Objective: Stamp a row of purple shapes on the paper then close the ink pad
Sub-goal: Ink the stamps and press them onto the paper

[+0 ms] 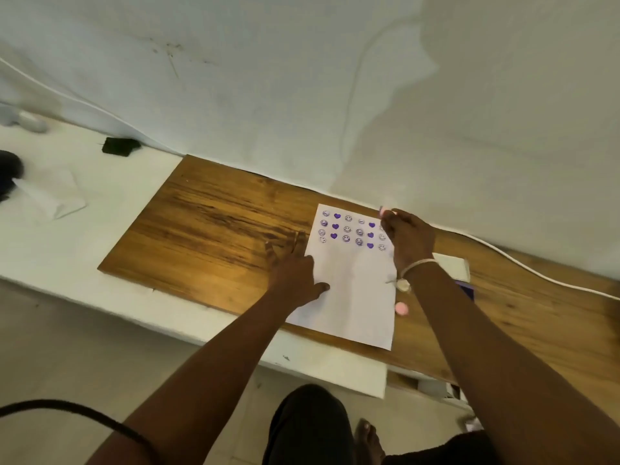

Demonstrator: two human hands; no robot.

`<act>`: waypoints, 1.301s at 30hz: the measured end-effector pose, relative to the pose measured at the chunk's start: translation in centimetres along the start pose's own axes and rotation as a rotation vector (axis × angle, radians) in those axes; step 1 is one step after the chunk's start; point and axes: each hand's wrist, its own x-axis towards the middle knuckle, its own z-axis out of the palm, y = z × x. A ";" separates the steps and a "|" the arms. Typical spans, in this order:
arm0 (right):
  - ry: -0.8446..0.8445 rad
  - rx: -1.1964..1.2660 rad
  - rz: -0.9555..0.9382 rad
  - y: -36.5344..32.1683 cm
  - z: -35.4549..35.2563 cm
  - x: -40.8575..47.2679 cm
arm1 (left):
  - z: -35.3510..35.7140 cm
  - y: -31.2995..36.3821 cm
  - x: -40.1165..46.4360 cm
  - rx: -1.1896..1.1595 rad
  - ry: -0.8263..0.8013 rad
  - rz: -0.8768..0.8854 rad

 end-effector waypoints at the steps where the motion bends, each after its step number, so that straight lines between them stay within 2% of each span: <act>1: -0.011 0.062 0.036 -0.2 -2.1 0.3 | -0.2 0.0 0.0 -0.013 -0.008 -0.001; 3: -0.004 0.228 0.056 0.0 -6.6 1.5 | -0.5 0.0 0.1 -0.041 -0.004 0.006; 4: 0.016 0.374 0.133 0.2 -8.5 2.0 | -0.7 0.2 0.1 -0.064 0.021 0.015; 7: 0.137 0.688 0.260 0.4 -12.3 0.8 | -1.2 1.2 0.1 -0.155 0.156 0.043; 8: 0.142 0.711 0.291 0.7 -13.4 0.4 | -1.3 1.9 0.2 -0.170 0.206 0.069; 10: 0.128 0.689 0.286 1.2 -14.7 -0.5 | -1.6 3.5 0.3 -0.214 0.286 0.161; 12: 0.131 0.697 0.301 1.7 -15.5 -0.8 | -1.7 5.3 0.6 -0.332 0.287 0.249; 16: 0.059 0.686 0.304 2.4 -16.6 -1.3 | -2.5 10.0 0.9 -0.510 0.071 0.342; 20: 0.012 0.706 0.324 2.8 -17.2 -1.6 | -2.0 13.4 1.9 -0.545 -0.044 0.372; 25: -0.028 0.691 0.321 4.7 -17.9 -1.6 | -0.3 15.5 2.0 -0.511 -0.125 0.280; 30: -0.040 0.673 0.338 6.6 -18.6 -1.9 | 0.5 17.1 1.3 -0.490 -0.011 0.217; 39: -0.031 0.611 0.319 7.3 -19.4 -1.3 | 0.9 16.6 1.6 -0.539 0.036 0.245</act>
